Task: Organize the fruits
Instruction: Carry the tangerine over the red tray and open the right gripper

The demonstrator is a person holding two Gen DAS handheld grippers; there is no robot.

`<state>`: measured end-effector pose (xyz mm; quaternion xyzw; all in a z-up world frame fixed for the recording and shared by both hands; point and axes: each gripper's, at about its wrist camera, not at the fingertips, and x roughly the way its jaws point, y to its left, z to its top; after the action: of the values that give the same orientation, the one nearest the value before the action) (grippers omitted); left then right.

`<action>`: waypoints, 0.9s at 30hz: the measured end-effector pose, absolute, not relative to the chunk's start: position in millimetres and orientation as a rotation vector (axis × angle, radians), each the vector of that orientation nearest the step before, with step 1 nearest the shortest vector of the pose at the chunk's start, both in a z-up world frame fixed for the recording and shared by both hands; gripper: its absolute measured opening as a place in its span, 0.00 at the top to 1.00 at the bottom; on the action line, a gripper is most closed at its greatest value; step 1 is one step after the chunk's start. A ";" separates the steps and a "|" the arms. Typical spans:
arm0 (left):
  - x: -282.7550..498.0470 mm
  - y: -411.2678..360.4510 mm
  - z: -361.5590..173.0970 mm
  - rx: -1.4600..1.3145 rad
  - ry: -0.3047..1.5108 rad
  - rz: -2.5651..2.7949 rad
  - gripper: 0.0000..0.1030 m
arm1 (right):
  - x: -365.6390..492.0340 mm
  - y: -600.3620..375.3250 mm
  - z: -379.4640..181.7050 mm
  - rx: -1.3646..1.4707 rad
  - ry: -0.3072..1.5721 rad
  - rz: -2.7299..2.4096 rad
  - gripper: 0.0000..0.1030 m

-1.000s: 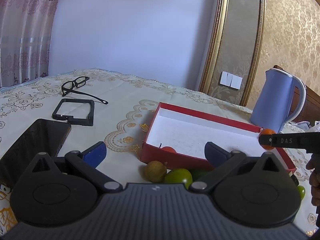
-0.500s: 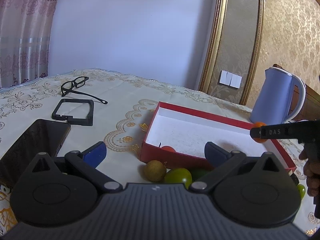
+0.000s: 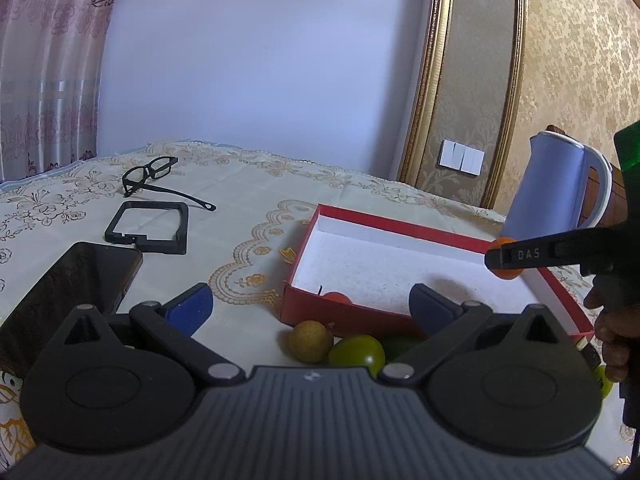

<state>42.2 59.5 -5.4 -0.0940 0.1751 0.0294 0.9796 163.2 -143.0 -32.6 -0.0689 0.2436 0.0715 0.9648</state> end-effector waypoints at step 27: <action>41.3 57.8 -5.7 -0.187 0.351 0.059 0.00 | 193.1 -139.5 -34.5 -0.092 0.538 0.114 0.59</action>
<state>41.3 57.8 -5.7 -0.0930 0.1743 0.0294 0.9798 193.1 -139.5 -34.5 -0.0453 0.2657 0.0564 0.9614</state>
